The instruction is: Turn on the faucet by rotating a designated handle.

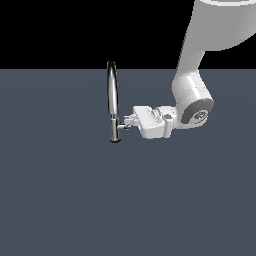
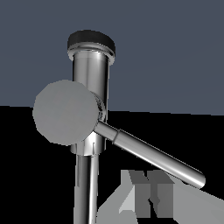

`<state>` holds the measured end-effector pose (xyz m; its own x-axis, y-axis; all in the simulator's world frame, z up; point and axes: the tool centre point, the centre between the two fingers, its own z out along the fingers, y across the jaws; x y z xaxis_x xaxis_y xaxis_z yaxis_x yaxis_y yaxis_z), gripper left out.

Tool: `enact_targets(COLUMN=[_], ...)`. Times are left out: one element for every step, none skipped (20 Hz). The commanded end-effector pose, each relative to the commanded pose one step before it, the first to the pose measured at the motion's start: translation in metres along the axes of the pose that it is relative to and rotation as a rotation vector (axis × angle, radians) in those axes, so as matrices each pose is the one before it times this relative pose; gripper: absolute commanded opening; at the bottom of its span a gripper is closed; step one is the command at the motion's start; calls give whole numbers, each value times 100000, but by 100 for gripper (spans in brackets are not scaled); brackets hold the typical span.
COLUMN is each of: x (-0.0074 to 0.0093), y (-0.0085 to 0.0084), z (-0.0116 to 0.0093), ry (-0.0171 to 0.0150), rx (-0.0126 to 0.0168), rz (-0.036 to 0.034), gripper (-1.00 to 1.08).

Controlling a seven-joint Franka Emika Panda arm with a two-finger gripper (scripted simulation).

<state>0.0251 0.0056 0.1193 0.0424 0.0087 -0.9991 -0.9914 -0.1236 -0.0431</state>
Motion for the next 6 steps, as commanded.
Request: enact_targets(x=[2787, 693, 686, 681, 672, 0], y=[1243, 267, 264, 259, 253, 0], z=[-395, -96, -95, -96, -96, 0], ry=[200, 43, 42, 42, 41, 0], rx=[853, 126, 125, 127, 127, 0], rz=[2601, 247, 243, 242, 237, 0], gripper=[-100, -100, -100, -100, -100, -100])
